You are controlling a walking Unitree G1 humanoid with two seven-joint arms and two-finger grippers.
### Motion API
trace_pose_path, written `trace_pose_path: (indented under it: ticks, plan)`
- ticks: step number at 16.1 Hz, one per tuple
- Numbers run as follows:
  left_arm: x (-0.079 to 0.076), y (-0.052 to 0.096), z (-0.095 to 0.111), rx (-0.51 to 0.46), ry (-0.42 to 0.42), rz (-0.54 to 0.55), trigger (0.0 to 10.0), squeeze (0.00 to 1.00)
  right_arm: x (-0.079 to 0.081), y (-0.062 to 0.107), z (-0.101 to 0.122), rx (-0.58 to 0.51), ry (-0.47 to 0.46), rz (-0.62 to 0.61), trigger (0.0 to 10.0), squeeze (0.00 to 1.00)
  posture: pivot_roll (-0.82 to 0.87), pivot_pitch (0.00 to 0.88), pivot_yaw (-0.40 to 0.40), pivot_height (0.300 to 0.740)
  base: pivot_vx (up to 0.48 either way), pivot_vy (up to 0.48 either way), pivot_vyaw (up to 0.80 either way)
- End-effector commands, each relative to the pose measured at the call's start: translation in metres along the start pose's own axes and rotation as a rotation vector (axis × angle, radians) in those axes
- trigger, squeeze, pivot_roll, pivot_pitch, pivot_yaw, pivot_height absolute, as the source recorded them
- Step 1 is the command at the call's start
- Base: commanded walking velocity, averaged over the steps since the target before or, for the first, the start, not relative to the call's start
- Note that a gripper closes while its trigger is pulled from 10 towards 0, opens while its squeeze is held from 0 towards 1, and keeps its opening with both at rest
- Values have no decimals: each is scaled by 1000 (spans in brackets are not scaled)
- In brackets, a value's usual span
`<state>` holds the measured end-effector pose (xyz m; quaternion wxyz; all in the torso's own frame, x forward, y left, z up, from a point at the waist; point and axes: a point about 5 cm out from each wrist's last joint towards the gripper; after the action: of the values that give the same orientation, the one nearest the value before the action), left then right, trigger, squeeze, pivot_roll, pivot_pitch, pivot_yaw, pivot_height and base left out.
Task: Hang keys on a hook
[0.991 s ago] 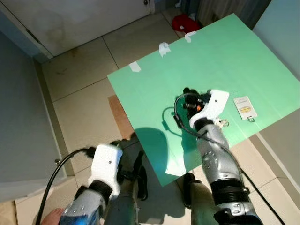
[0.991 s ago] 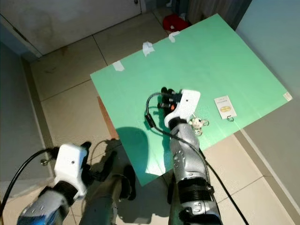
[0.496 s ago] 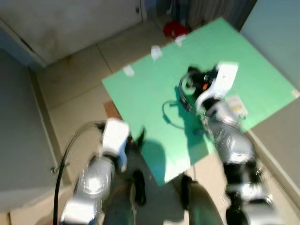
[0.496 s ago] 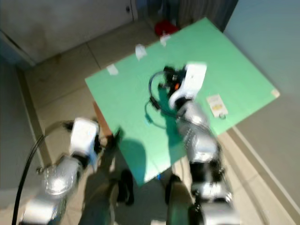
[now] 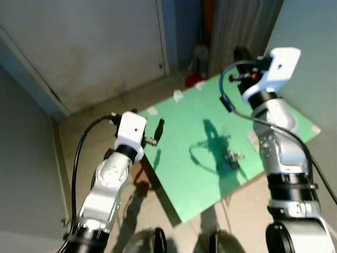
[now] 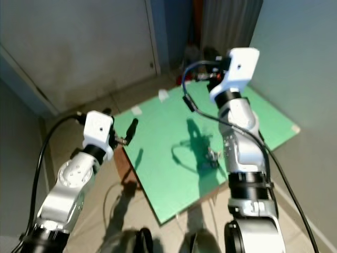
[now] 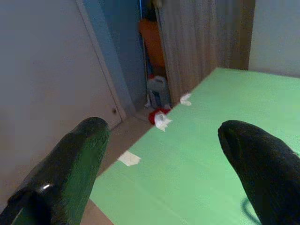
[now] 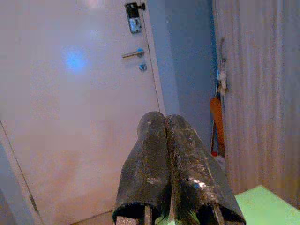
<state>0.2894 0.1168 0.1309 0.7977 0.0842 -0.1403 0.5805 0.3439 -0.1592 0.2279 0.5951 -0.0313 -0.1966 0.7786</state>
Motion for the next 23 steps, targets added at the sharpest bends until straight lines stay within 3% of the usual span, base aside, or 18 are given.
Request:
trace_pose_path:
  ticks: [1, 3, 5, 6, 7, 8, 9, 12, 23]
  plan:
    - [6, 1, -6, 14, -17, 15, 10000, 0, -3, 8, -8, 40, 19, -5, 0, 0, -156, 35, 119, 740, 0, 0, 0]
    - [7, 7, -14, 33, 25, 22, 10000, 0, -6, 31, -38, 133, 31, -32, 0, 0, -142, 35, 127, 740, 0, 0, 0]
    - [4, 9, -15, 39, 37, 21, 10000, 0, 3, 42, -58, 202, 32, -18, 0, 0, -139, 39, 129, 740, 0, 0, 0]
    - [1, 11, -17, 44, 34, 13, 10000, 0, 12, 47, -75, 260, 15, -28, 10000, 0, -129, 49, 131, 740, 0, 0, 0]
    - [0, 12, -18, 45, 31, 8, 10000, 0, 13, 49, -80, 275, 10, -39, 10000, 0, -122, 53, 131, 740, 0, 0, 0]
    - [-1, 13, -19, 49, 23, 2, 10000, 0, 13, 50, -85, 282, 4, -57, 10000, 922, -116, 56, 130, 740, 0, 0, 0]
    - [-1, 15, -19, 51, 21, 1, 10000, 0, 11, 50, -88, 281, 11, -64, 10000, 1000, -108, 60, 126, 740, 0, 0, 0]
    - [0, 19, -21, 56, 19, 0, 10000, 0, 2, 53, -99, 304, 41, -114, 10000, 1000, -86, 63, 118, 740, 0, 0, 0]
    - [-19, 23, -24, 100, 25, 26, 10000, 0, 18, 51, -115, 328, 23, -53, 10000, 1000, -70, 84, 103, 740, 0, -413, 0]
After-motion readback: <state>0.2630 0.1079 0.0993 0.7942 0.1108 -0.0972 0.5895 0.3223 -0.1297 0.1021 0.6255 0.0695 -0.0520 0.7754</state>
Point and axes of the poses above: a point about 5 cm out from each wrist's last joint towards the gripper, its own y axis pointing back from the gripper into the wrist, its own z axis along the axis of the wrist's last joint, x = y × z, and after that the axes turned 8 degrees about -y, right-handed
